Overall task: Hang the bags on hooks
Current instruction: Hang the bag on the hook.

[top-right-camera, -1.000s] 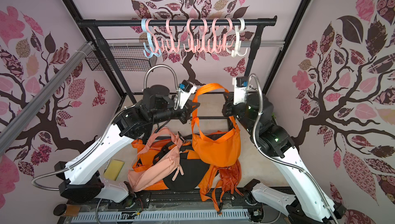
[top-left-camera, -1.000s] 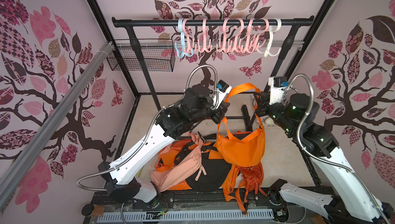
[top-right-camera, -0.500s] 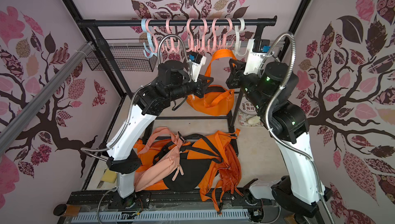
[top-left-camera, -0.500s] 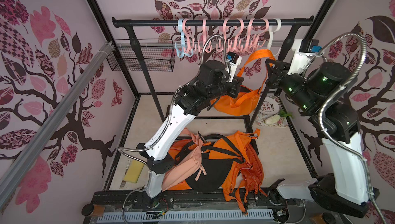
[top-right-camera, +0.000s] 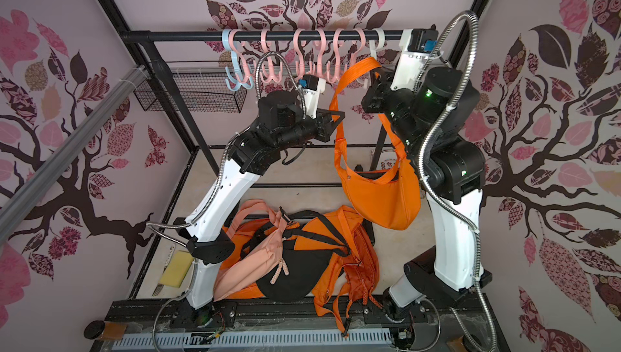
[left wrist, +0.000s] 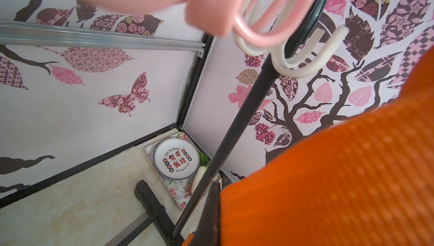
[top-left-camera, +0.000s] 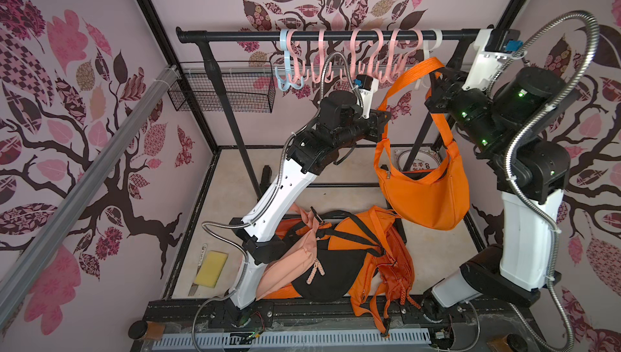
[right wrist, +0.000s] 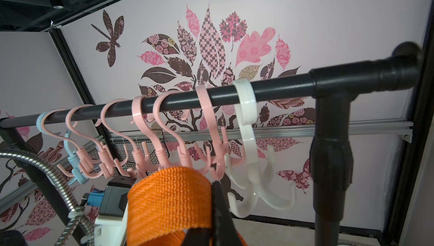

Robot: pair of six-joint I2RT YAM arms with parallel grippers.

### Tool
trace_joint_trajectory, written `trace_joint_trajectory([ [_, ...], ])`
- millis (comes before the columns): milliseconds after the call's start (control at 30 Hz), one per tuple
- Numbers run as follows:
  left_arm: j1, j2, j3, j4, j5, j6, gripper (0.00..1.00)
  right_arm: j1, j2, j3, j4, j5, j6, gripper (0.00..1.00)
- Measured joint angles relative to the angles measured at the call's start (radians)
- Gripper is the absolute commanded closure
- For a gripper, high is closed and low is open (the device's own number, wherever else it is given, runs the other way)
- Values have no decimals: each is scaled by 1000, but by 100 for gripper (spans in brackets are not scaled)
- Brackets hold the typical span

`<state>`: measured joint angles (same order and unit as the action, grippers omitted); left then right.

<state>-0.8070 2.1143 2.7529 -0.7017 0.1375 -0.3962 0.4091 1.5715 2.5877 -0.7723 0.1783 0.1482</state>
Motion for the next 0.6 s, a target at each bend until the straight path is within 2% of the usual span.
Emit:
trace_joint_trajectory([
  [133, 2, 38, 3, 21, 18, -25, 100, -105, 19, 0, -12, -81, 48, 100],
  [300, 6, 82, 3, 25, 39, -45, 100, -109, 52, 0, -27, -153, 63, 100],
  [600, 32, 101, 3, 26, 72, -60, 100, -113, 74, 0, -42, -167, 70, 100],
])
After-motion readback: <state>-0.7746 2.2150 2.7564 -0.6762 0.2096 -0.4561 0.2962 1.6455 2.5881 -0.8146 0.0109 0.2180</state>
